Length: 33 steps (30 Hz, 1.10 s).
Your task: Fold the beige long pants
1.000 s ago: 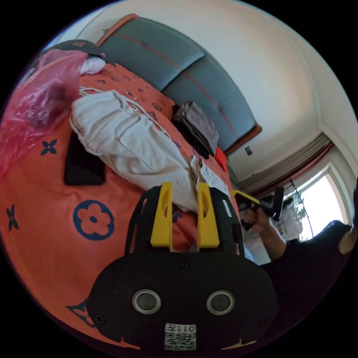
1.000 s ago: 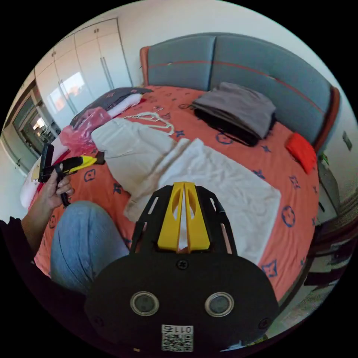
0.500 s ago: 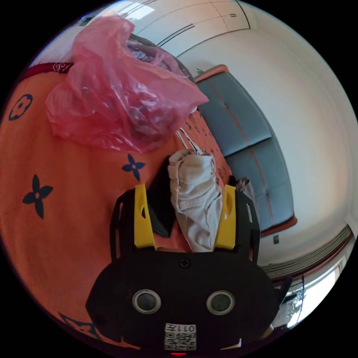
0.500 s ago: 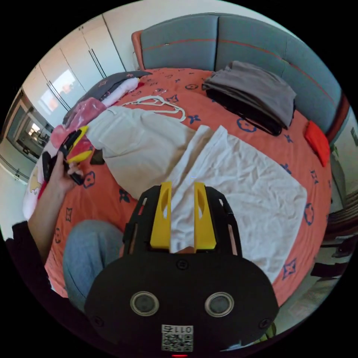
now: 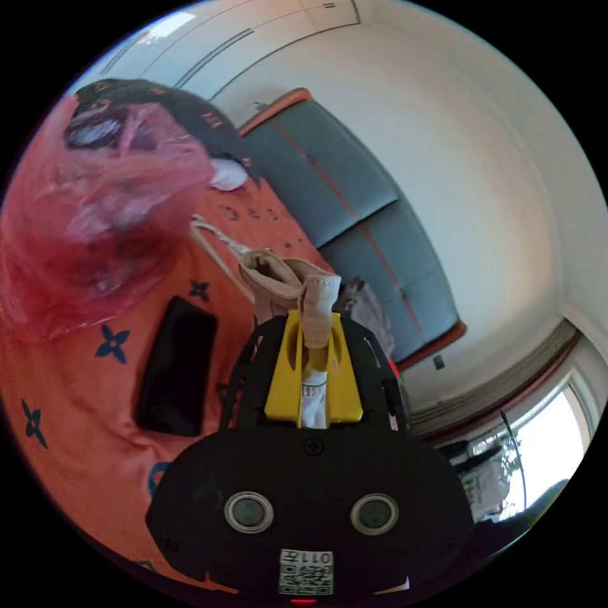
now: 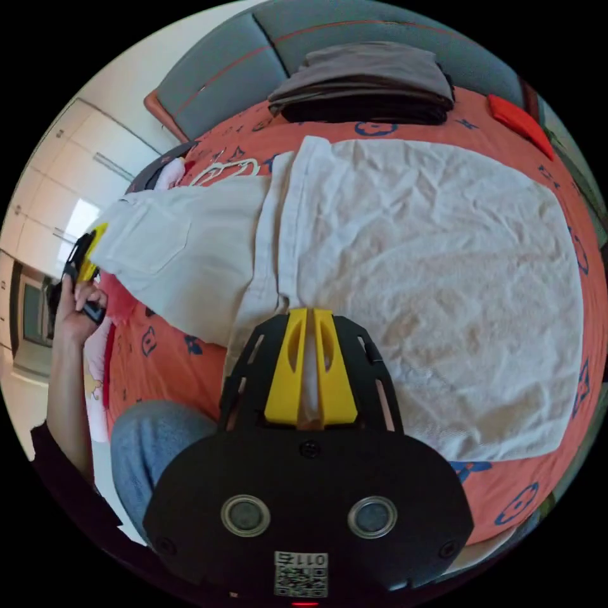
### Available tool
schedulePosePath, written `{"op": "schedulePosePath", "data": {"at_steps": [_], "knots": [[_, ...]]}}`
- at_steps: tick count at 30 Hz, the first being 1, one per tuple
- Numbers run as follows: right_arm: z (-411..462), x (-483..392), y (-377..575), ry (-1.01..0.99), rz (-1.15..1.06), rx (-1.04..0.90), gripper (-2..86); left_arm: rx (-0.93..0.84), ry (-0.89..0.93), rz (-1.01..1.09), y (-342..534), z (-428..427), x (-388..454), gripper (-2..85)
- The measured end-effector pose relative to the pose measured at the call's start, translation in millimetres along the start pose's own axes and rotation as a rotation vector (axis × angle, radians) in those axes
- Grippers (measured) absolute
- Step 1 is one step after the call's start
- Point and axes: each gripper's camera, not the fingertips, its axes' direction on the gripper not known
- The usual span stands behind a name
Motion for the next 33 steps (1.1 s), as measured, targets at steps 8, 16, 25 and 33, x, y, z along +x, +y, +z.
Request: {"op": "schedulePosePath", "data": {"at_steps": [8, 16, 25, 33], "knots": [[-110.2, 56.2, 27.7, -0.158, 0.09, 0.283, 0.2, -0.097, 0.311, 0.351, 122.6, 27.0, 206.3, 1.8], [-207.8, 180.6, 106.7, -0.099, 0.319, 0.46, 0.0, -0.344, 0.136, 0.699, 363.7, 162.8, 329.3, 5.9], [-215.2, 220.0, 167.7, -0.022, 0.341, 0.365, -0.1, -0.769, 0.53, 0.607, 481.5, 207.4, 320.2, 10.1], [-198.2, 110.8, 64.3, 0.214, -0.154, 0.352, 0.3, -0.516, 0.074, 1.113, 416.4, 148.5, 296.8, 1.1]]}}
